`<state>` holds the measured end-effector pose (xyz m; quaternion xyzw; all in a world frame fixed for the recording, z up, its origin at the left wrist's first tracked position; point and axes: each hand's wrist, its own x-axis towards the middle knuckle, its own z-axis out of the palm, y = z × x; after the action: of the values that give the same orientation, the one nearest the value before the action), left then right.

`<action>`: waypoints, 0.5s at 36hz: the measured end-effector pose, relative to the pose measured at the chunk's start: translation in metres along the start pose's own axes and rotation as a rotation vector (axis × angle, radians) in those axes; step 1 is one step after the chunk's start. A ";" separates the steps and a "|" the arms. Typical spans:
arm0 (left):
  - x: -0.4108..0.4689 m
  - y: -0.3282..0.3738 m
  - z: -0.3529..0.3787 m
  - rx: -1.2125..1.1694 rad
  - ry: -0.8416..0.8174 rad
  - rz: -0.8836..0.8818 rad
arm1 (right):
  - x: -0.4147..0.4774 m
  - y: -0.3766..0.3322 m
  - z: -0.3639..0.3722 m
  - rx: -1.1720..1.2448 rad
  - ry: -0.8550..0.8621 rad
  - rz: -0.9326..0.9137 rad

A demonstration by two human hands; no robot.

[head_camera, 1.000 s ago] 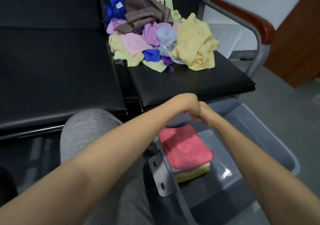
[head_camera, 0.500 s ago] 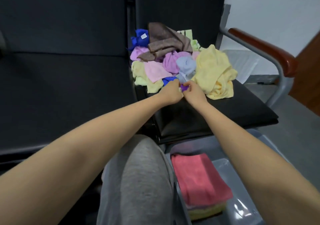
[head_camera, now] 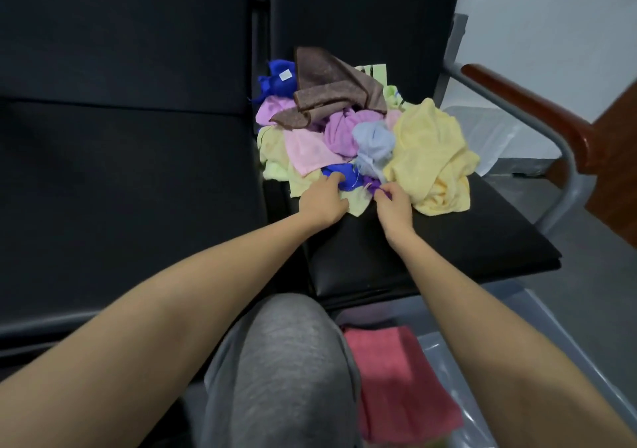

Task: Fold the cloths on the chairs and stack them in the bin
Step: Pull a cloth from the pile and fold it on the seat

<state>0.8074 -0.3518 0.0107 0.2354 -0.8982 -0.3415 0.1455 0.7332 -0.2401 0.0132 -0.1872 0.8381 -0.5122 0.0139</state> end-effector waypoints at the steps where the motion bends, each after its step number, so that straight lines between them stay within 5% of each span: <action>1: 0.000 0.000 0.000 -0.008 0.006 0.002 | -0.001 0.001 0.000 0.007 -0.004 -0.009; 12: -0.001 0.025 0.009 0.118 -0.061 0.260 | -0.017 -0.005 -0.006 0.228 -0.099 -0.039; 18: 0.002 0.037 0.021 -0.044 0.017 0.207 | -0.013 -0.009 -0.023 0.199 -0.020 -0.061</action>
<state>0.7847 -0.3168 0.0210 0.1410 -0.9088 -0.3420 0.1928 0.7433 -0.2198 0.0302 -0.2157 0.7768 -0.5911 0.0252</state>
